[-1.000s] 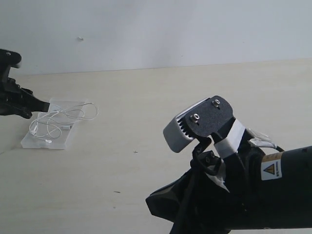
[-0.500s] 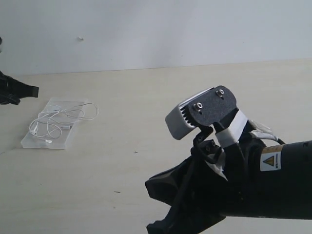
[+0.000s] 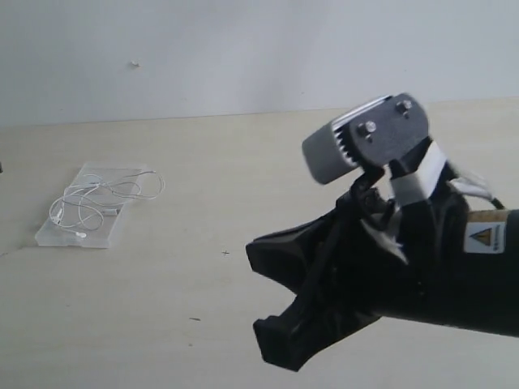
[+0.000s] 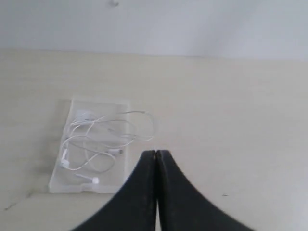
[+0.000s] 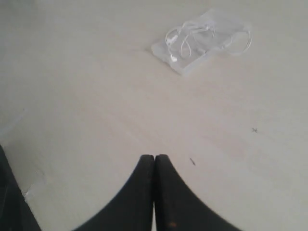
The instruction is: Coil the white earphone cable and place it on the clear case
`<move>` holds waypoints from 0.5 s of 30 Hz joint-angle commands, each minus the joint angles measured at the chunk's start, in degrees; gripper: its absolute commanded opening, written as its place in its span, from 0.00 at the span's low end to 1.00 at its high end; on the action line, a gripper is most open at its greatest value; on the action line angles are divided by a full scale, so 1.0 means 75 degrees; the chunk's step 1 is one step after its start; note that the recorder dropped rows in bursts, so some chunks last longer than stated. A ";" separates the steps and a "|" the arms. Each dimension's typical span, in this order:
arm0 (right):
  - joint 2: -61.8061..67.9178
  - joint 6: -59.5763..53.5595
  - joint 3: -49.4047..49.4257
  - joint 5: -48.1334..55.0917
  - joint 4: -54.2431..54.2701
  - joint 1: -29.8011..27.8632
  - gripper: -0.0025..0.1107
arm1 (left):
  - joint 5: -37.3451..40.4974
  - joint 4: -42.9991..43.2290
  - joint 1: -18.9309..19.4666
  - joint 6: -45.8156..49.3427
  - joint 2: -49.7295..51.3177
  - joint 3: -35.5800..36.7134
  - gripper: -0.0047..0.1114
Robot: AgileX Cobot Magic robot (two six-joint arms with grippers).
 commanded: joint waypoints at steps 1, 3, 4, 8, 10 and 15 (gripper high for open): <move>-0.0916 0.0134 0.0033 -0.0231 -0.0088 -0.0103 0.02 | 0.0318 -0.0135 -0.0597 -0.0612 -0.2045 0.0517 0.04; -0.1265 0.0119 0.0033 -0.0189 -0.0143 -0.0103 0.02 | 0.0594 -0.0393 -0.0752 -0.0655 -0.2923 0.0717 0.04; -0.1399 0.0119 0.0033 -0.0165 -0.0185 -0.0103 0.02 | 0.0660 -0.0445 -0.0794 -0.0655 -0.3247 0.0796 0.04; -0.1844 0.0067 0.0033 0.0173 -0.0204 -0.0103 0.02 | 0.0761 -0.0849 -0.0844 -0.0655 -0.4600 0.1217 0.04; -0.1921 0.0055 0.0033 0.0451 -0.0257 -0.0103 0.02 | 0.0838 -0.1136 -0.0844 -0.0655 -0.5087 0.1410 0.04; -0.1952 0.0055 0.0033 0.1088 -0.0603 -0.0103 0.02 | 0.1022 -0.1418 -0.0844 -0.0655 -0.5845 0.1832 0.04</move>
